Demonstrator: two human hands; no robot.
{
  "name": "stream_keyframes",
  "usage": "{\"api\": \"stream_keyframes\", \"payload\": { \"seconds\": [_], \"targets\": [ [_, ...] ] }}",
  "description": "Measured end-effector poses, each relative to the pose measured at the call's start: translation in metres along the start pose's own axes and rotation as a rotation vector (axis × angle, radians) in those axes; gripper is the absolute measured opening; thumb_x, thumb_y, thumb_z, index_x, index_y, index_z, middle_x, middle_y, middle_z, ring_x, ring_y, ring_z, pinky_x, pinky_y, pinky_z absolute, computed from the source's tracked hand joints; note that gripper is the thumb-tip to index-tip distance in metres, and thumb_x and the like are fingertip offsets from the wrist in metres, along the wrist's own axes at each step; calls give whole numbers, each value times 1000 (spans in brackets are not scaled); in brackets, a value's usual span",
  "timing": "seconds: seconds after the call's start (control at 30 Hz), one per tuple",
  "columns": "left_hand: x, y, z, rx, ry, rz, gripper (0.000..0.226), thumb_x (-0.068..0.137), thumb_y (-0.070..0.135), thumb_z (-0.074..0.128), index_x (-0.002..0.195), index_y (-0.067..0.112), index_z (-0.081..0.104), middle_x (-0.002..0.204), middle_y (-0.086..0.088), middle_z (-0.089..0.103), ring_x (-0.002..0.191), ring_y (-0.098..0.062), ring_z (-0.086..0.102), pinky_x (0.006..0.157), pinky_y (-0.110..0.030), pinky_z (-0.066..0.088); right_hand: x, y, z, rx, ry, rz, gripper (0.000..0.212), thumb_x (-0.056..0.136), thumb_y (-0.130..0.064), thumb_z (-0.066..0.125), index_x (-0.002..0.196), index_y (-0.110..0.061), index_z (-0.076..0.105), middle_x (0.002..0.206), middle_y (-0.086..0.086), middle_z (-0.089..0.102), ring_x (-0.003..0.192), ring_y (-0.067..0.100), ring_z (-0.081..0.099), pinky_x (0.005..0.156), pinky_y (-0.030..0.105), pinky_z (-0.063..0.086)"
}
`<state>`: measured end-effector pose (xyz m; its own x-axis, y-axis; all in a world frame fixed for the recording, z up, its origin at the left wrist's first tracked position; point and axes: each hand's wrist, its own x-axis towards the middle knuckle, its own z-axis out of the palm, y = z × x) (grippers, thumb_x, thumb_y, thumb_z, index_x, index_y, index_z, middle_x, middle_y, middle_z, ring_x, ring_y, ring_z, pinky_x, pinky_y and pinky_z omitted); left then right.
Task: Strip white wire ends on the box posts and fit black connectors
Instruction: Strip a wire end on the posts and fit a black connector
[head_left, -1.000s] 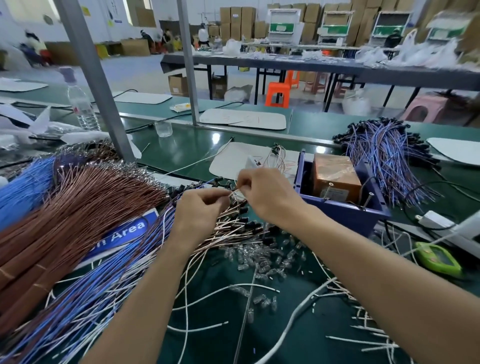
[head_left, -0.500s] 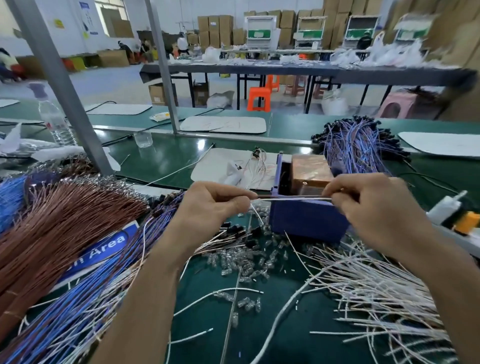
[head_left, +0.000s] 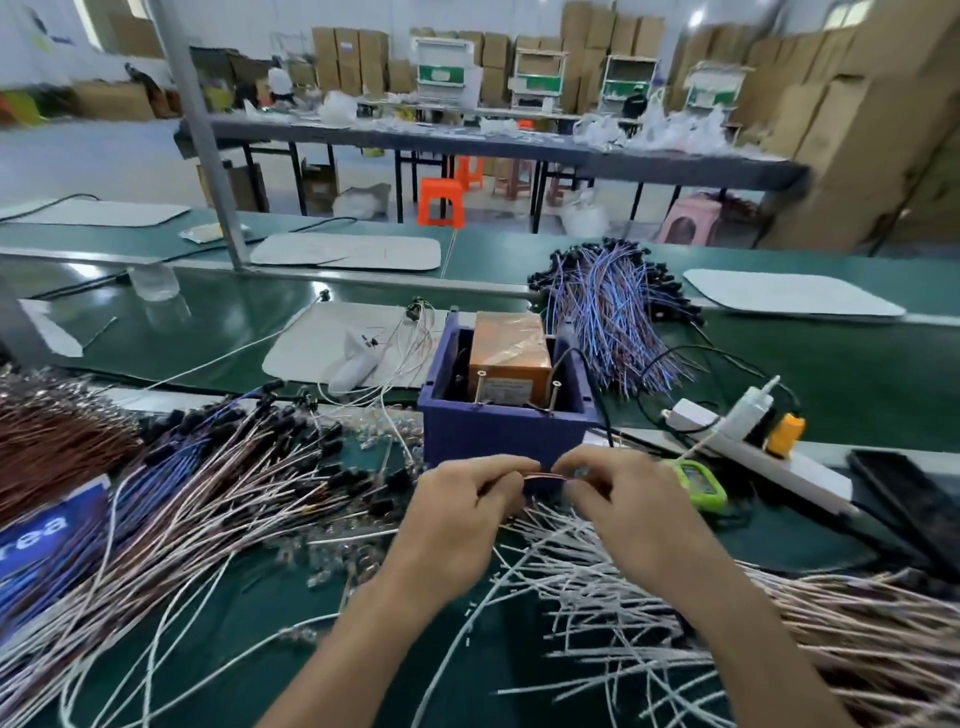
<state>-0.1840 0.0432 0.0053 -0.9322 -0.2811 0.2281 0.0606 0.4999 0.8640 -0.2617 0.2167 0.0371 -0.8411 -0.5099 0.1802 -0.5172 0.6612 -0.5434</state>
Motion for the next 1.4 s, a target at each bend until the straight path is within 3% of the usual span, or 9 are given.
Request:
{"api": "stream_keyframes", "payload": {
  "seconds": [0.13, 0.23, 0.3, 0.53, 0.67, 0.9, 1.1, 1.2, 1.4],
  "targets": [
    [-3, -15, -7, 17, 162, -51, 14, 89, 22, 80, 92, 35, 83, 74, 27, 73, 69, 2, 67, 64, -12, 47, -10, 12, 24, 132, 117, -17, 24, 92, -31, 73, 69, -32, 70, 58, -17, 62, 55, 2, 56, 52, 16, 38],
    [-8, -19, -5, 95, 223, 31, 12, 86, 20, 82, 93, 30, 84, 77, 22, 74, 74, 2, 66, 70, -11, 46, -18, 8, 37, 32, 210, -85, 6, 92, -30, 74, 95, -33, 79, 79, -19, 72, 72, 1, 62, 72, 19, 48],
    [-10, -19, -3, 170, 219, 155, 10, 87, 24, 80, 95, 27, 84, 81, 19, 74, 79, 2, 66, 75, -11, 47, -20, 6, 45, 48, 218, -131, 17, 94, -24, 72, 110, -29, 78, 96, -15, 74, 87, 3, 64, 84, 24, 51],
    [-8, -21, -13, 232, 306, 126, 12, 83, 42, 79, 95, 39, 81, 76, 30, 71, 74, 7, 66, 71, -14, 50, -21, 15, 48, 148, 362, -112, 9, 98, -17, 67, 99, -23, 74, 77, -12, 67, 68, 8, 58, 64, 29, 48],
    [1, -28, -40, 47, 414, -128, 22, 73, 34, 90, 79, 51, 78, 67, 23, 73, 64, 1, 71, 64, -24, 59, -21, 23, 43, 107, 456, -64, 9, 97, -14, 67, 97, -21, 73, 71, -12, 64, 63, 14, 56, 59, 32, 46],
    [2, -33, -87, -554, 433, -184, 18, 62, 32, 91, 72, 19, 82, 63, 0, 71, 47, -8, 56, 43, -15, 44, -22, 23, 47, 108, 468, -56, 14, 96, -15, 67, 90, -27, 71, 63, -16, 60, 56, 5, 52, 53, 27, 37],
    [-4, -39, -96, -1408, 16, -120, 23, 79, 20, 84, 101, 13, 80, 87, 3, 76, 70, -1, 73, 61, -11, 56, -21, 25, 53, 180, 404, -55, 16, 96, -16, 65, 89, -30, 67, 73, -18, 63, 60, 9, 55, 52, 29, 37],
    [-2, -40, -93, -1447, -5, -95, 22, 80, 23, 86, 100, 16, 78, 87, 3, 76, 72, -1, 73, 66, -13, 58, -21, 27, 56, 187, 351, -48, 17, 97, -17, 65, 87, -31, 68, 73, -21, 64, 60, 9, 56, 51, 28, 38],
    [-5, -42, -90, -1356, 304, -265, 25, 66, 30, 95, 77, 20, 75, 67, 4, 64, 54, -2, 53, 55, -12, 44, -24, 27, 56, 235, 292, -56, 19, 97, -17, 66, 88, -32, 72, 73, -25, 65, 60, 6, 58, 52, 19, 37]
  ]
}}
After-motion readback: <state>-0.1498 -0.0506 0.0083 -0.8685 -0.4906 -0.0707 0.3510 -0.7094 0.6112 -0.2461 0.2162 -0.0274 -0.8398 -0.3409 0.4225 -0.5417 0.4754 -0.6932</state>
